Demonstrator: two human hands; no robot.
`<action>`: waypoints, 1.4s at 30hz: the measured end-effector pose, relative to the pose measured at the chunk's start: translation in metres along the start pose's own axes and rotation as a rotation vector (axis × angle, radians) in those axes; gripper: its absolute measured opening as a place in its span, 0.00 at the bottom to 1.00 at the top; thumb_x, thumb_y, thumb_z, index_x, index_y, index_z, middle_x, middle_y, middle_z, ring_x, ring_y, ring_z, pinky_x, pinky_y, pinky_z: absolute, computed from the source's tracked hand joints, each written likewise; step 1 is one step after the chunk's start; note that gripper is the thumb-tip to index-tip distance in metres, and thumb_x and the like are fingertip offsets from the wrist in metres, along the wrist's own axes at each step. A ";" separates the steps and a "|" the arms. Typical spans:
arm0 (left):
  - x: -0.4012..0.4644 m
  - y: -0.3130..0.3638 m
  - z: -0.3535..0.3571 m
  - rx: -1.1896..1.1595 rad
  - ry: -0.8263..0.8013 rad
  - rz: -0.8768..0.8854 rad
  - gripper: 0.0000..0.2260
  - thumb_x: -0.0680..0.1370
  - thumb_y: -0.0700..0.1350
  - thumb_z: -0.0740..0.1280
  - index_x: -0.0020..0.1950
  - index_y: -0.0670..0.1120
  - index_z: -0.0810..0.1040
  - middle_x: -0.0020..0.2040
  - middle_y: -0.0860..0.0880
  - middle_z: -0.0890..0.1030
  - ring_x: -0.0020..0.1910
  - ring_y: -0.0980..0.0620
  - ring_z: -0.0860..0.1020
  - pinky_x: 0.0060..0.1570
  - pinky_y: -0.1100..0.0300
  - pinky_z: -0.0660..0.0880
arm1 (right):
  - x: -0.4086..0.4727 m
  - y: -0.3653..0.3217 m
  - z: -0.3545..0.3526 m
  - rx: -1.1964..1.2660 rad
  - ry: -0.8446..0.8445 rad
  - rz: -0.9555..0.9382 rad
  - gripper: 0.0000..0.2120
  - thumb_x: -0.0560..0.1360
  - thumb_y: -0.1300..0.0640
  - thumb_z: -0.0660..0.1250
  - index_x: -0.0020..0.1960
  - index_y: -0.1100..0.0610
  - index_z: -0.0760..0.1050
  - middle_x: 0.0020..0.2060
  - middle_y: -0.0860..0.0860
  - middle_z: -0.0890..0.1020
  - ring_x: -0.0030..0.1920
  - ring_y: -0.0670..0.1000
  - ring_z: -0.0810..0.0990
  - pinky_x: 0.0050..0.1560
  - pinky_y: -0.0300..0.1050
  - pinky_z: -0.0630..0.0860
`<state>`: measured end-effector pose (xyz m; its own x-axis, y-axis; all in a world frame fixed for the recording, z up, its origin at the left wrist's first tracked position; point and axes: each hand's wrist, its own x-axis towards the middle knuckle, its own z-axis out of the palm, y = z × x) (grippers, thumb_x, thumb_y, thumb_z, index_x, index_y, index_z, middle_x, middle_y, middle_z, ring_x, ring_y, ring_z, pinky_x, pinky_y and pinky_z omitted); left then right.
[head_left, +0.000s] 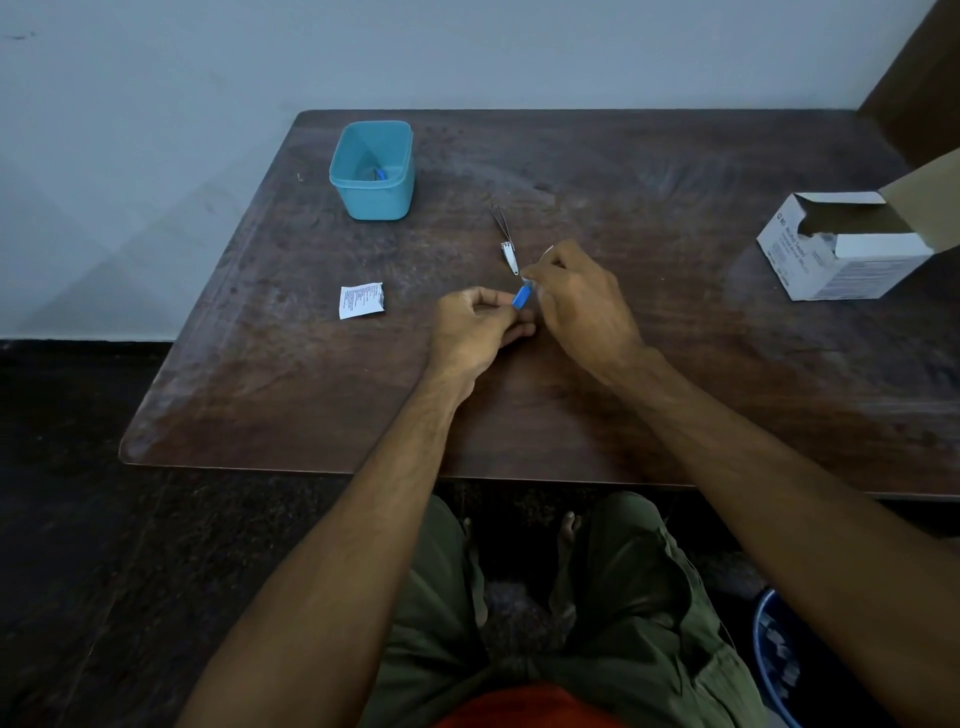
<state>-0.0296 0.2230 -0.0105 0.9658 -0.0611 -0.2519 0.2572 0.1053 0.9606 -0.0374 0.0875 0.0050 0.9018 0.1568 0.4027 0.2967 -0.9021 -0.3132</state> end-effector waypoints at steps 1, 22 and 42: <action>0.000 0.001 0.000 0.002 0.003 0.003 0.03 0.75 0.31 0.67 0.45 0.37 0.79 0.39 0.42 0.85 0.40 0.47 0.85 0.41 0.62 0.81 | -0.001 -0.003 0.000 -0.027 -0.024 -0.014 0.11 0.77 0.62 0.61 0.56 0.64 0.76 0.51 0.58 0.75 0.47 0.58 0.76 0.40 0.50 0.75; -0.002 -0.003 0.007 0.018 0.099 0.047 0.05 0.76 0.31 0.65 0.47 0.37 0.80 0.39 0.41 0.83 0.36 0.50 0.84 0.41 0.62 0.81 | 0.017 0.011 -0.008 -0.157 -0.092 0.018 0.15 0.76 0.66 0.58 0.61 0.64 0.75 0.56 0.60 0.73 0.50 0.63 0.75 0.47 0.56 0.75; -0.002 -0.003 0.006 0.035 0.113 0.066 0.04 0.77 0.32 0.65 0.45 0.38 0.80 0.39 0.41 0.84 0.36 0.49 0.84 0.40 0.63 0.81 | 0.015 0.008 -0.004 -0.238 -0.096 -0.058 0.11 0.74 0.67 0.60 0.56 0.65 0.74 0.53 0.61 0.73 0.50 0.62 0.74 0.40 0.53 0.73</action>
<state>-0.0328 0.2171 -0.0125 0.9785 0.0573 -0.1982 0.1941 0.0708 0.9784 -0.0231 0.0814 0.0120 0.9146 0.2377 0.3272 0.2763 -0.9580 -0.0764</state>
